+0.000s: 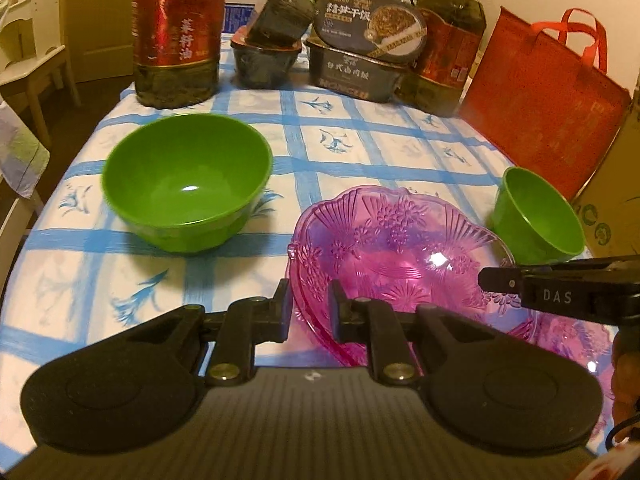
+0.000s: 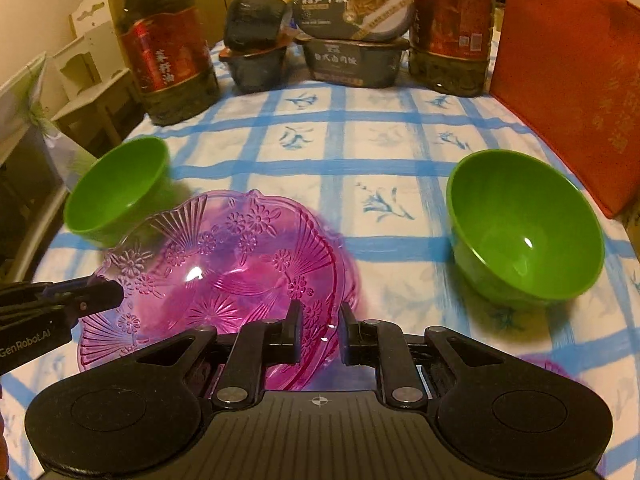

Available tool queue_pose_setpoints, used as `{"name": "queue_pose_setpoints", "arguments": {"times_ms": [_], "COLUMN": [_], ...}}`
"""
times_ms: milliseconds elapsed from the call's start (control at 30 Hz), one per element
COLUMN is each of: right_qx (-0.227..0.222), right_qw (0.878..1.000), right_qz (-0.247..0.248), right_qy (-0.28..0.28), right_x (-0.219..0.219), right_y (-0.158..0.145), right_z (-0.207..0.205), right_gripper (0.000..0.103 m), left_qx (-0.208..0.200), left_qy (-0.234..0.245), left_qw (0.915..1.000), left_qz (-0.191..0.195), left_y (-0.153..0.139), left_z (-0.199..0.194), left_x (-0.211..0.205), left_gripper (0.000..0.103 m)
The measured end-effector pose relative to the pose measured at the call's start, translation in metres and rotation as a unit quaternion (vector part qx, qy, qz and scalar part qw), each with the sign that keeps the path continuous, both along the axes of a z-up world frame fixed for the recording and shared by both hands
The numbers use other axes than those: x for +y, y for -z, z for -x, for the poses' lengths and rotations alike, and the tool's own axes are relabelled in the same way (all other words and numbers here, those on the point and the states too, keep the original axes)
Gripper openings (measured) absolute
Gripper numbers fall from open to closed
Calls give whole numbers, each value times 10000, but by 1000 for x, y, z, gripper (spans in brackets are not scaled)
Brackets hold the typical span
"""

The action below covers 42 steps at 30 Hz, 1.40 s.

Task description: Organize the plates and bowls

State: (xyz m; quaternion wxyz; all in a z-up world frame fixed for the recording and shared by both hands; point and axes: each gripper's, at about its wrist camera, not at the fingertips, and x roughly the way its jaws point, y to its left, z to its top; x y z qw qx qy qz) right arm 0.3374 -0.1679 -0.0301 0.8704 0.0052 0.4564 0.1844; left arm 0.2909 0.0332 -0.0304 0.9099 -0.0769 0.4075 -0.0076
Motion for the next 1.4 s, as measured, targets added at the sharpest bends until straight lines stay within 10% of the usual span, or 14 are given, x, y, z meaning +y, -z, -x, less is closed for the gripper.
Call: {"name": "queue_pose_setpoints", "arguments": {"times_ms": [400, 567, 1400], "right_qx": [-83, -183, -141], "right_qw": [9999, 9997, 9936], "right_qz": [67, -168, -485], "right_qy": [-91, -47, 1006], "right_x": [-1, -5, -101], "right_y": [21, 20, -47], "right_z": [-17, -16, 151], "right_gripper": [19, 57, 60], "left_qx": [-5, -73, -188], "left_qy": [40, 26, 91], "left_qw": [9994, 9992, 9982], "left_qz": [-330, -403, 562], "left_y": [20, 19, -51], "left_z": [-17, -16, 116], "left_x": [-12, -15, -55], "left_gripper": [18, 33, 58]}}
